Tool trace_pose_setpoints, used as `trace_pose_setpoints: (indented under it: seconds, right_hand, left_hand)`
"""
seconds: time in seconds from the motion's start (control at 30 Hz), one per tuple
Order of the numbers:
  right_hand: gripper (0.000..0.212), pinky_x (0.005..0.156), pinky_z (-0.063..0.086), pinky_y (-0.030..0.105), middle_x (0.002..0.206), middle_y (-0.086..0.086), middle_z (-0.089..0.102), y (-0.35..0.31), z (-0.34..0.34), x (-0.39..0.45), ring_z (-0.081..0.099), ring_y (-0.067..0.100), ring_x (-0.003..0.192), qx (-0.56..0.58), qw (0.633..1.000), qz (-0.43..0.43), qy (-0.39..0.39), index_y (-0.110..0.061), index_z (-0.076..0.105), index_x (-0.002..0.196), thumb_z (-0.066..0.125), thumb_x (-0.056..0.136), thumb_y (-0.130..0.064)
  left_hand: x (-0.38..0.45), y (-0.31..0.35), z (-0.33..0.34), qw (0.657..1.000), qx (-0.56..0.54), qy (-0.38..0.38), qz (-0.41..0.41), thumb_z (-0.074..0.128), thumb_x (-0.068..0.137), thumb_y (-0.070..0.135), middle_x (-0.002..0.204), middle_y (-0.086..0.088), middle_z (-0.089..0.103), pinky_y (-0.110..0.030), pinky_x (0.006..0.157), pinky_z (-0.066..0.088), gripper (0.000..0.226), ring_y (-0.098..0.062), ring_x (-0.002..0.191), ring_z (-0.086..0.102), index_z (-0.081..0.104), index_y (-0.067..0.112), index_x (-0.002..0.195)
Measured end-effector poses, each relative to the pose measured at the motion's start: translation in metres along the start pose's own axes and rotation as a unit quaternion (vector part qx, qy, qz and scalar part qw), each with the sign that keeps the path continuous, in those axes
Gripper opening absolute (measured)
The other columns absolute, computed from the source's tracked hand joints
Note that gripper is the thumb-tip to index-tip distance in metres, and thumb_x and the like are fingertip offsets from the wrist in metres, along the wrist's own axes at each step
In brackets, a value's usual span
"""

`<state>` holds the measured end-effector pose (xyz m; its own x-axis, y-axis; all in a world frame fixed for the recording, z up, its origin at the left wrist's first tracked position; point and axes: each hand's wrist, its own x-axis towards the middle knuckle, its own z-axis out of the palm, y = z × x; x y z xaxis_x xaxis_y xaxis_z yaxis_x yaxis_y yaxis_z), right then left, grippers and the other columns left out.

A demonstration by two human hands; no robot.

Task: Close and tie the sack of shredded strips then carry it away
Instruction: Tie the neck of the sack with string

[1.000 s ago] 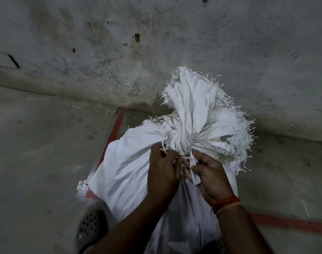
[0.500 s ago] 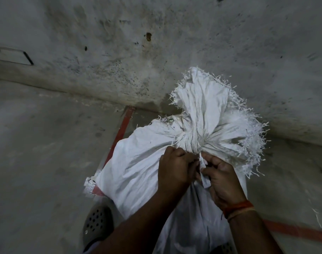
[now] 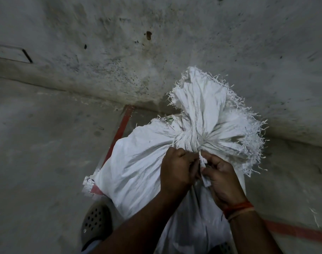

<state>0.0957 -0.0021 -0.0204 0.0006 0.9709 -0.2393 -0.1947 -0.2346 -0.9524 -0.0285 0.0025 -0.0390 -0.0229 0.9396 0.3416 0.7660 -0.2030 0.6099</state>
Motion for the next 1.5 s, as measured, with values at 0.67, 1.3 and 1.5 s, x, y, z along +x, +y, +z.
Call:
trace_pose_setpoints:
  seconds: [0.67,1.3,1.5]
  right_hand:
    - [0.044,0.071,0.053,0.011,0.095,-0.009,0.075,0.003,-0.006,0.003,0.072,-0.002,0.082,-0.154,0.982,-0.072,0.080,-0.022,0.072,0.099,0.059,0.084,0.017]
    - [0.038,0.088,0.055,0.025,0.100,0.000,0.077,0.011,-0.010,0.006,0.073,0.012,0.094,-0.217,0.968,-0.093,0.081,-0.013,0.073,0.105,0.061,0.082,0.014]
    - [0.033,0.081,0.055,0.024,0.090,0.003,0.076,0.010,-0.010,0.005,0.072,0.013,0.086,-0.182,0.974,-0.078,0.109,-0.017,0.068,0.090,0.063,0.082,0.014]
  left_hand:
    - [0.004,-0.008,0.004,0.996,-0.081,0.015,0.019,0.074,0.080,0.027,0.073,0.004,0.066,-0.028,0.072,0.036,0.005,-0.011,0.074,0.051,0.074,0.026,0.085]
    - [0.010,-0.024,0.001,0.983,-0.153,-0.095,0.024,0.062,0.086,0.019,0.094,0.010,0.073,-0.036,0.080,0.051,0.017,-0.010,0.089,0.065,0.068,0.027,0.100]
    - [0.011,-0.022,0.001,0.983,-0.163,-0.085,0.009,0.061,0.085,0.022,0.090,0.010,0.074,-0.038,0.076,0.053,0.015,-0.010,0.087,0.067,0.070,0.026,0.097]
